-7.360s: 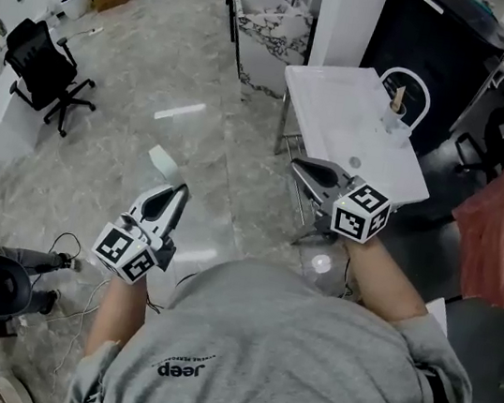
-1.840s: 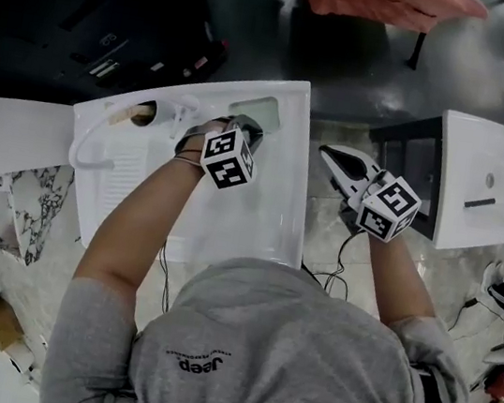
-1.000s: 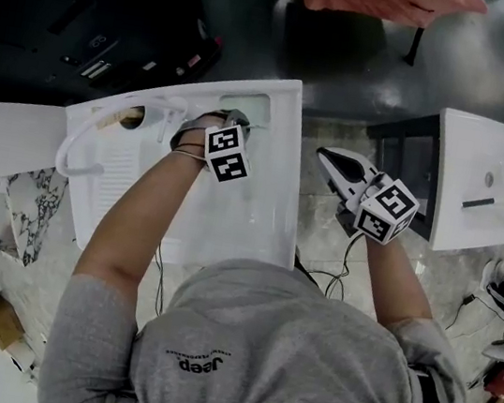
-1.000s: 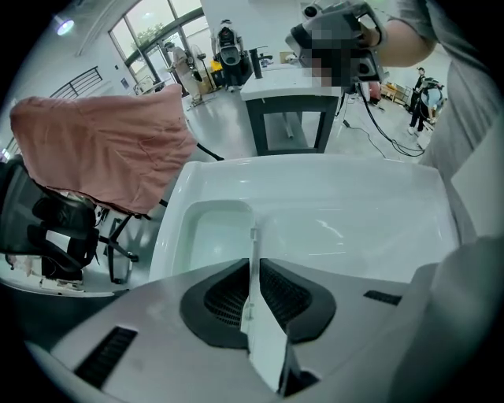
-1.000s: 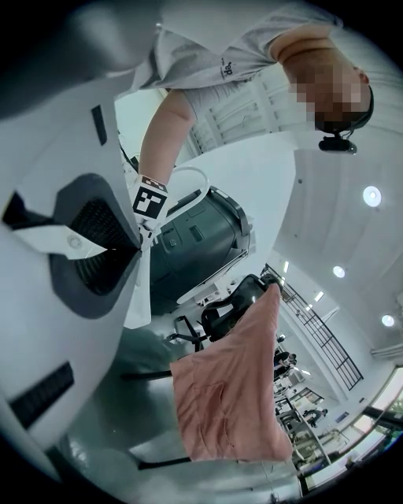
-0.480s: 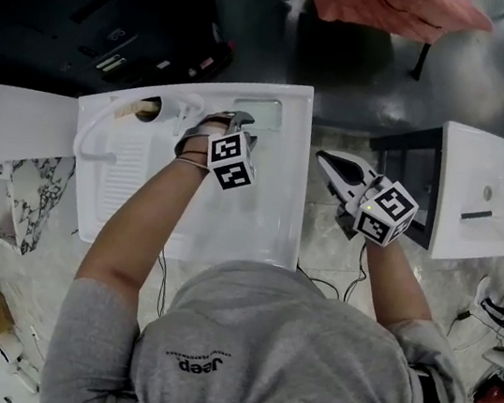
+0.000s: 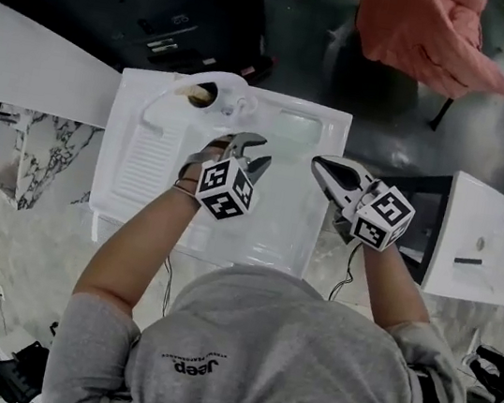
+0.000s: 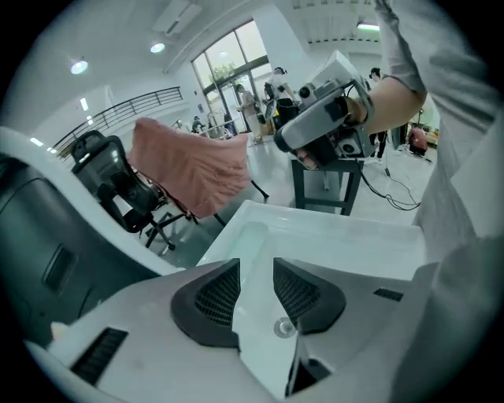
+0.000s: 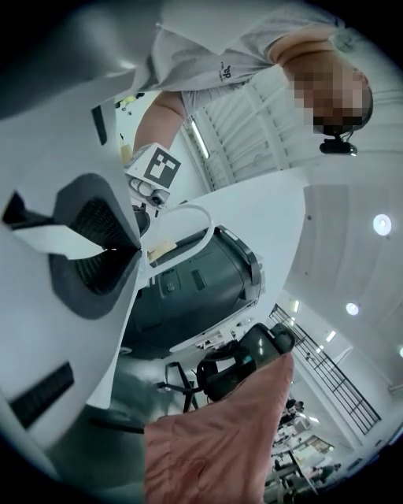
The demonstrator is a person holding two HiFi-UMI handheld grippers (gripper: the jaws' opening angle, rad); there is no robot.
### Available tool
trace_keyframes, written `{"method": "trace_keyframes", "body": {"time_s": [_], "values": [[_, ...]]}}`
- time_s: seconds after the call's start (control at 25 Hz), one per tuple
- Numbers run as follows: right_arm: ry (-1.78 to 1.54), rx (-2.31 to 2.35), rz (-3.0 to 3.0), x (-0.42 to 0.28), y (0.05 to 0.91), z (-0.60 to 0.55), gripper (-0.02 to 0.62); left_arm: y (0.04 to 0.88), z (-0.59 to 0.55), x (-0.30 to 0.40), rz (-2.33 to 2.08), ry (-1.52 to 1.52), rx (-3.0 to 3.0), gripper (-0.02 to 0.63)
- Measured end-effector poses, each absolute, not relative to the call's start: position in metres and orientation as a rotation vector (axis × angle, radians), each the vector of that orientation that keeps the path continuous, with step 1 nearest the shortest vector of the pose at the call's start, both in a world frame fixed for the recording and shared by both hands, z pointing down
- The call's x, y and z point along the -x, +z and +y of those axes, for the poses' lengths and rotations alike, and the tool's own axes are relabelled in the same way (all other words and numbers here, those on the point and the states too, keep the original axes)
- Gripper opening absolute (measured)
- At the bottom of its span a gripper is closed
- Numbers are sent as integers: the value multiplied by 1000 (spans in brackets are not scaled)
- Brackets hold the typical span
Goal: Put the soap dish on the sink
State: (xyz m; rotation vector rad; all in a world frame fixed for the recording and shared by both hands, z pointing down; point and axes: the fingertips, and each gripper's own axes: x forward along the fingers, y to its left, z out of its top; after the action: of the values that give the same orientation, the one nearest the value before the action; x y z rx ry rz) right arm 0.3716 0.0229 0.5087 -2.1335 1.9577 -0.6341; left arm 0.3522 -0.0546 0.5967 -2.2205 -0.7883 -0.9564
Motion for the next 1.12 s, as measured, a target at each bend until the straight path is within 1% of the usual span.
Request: {"method": "trace_keyframes", "body": {"time_s": [0.12, 0.36, 0.48, 0.8, 1.12], "values": [[-628, 2077, 2054, -352, 499, -6, 58, 576, -76, -322, -708, -940, 2308, 127], [-616, 1882, 2318, -298, 482, -83, 58, 532, -138, -249, -405, -906, 2594, 62], [-618, 1791, 2431, -255, 473, -120, 58, 510, -171, -197, -253, -871, 2697, 46], [-557, 1502, 2735, -115, 441, -206, 58, 442, -244, -23, 252, -686, 2927, 14], [-484, 1212, 2967, 44, 427, -244, 58, 410, -250, 173, 756, -480, 3042, 14]]}}
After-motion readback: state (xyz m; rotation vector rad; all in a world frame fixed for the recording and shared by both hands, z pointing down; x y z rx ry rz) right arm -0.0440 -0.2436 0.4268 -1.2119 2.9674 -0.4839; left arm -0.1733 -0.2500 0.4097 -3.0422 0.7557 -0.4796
